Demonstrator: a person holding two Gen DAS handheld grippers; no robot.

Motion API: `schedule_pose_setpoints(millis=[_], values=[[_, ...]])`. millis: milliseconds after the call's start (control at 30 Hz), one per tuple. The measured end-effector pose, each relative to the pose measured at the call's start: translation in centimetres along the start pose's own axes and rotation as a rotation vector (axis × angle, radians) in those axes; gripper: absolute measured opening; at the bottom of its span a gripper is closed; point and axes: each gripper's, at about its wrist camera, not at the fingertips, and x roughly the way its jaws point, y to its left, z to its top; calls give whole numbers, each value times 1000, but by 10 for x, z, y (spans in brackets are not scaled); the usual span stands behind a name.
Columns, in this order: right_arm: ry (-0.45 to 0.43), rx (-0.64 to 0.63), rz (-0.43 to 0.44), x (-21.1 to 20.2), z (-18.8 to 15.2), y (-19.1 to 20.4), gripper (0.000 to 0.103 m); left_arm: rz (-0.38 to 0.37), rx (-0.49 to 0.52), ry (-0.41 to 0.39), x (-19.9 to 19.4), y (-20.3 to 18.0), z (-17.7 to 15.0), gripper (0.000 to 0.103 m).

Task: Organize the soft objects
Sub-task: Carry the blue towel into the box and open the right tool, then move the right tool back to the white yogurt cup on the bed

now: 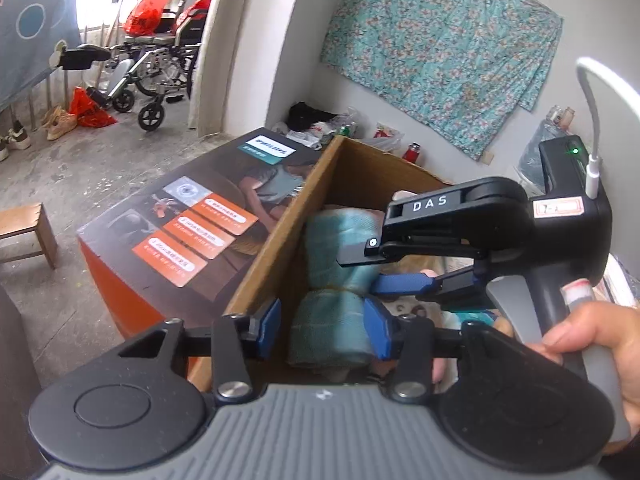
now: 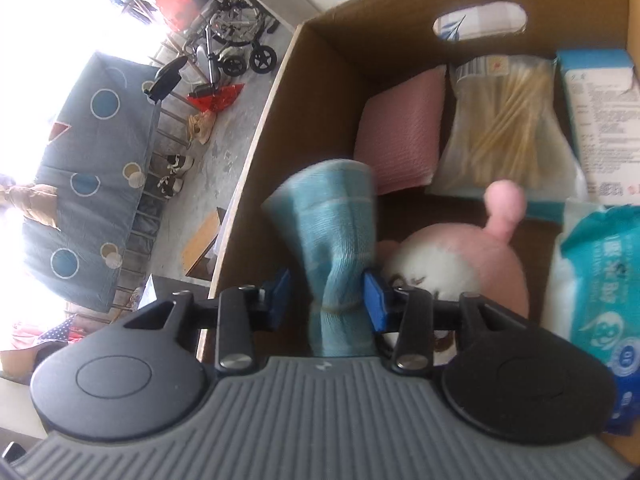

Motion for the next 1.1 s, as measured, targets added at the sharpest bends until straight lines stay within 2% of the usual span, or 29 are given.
schedule_pose_setpoints(millis=[300,400,467,533,800,1100], values=[[-36,-21,47,-25,5,-14,40,-25,20,4,4,-7,-7,48],[-41,-45,70,-34,0,-15,42,-40,28,-5,0,-12,-8,55],[-50,-60,84,-48,-7,-20,48,-60,42,-5,-1,-19,-9,63],[-72,-68,102,-61,-15,-24,52,-90,59,6,-1,-27,-10,65],[-236,-71,99,-138,-38,-64,66,-196,146,27,0,-68,-25,76],[-441,59,38,-220,-76,-146,71,-309,246,32,2,-128,-49,78]])
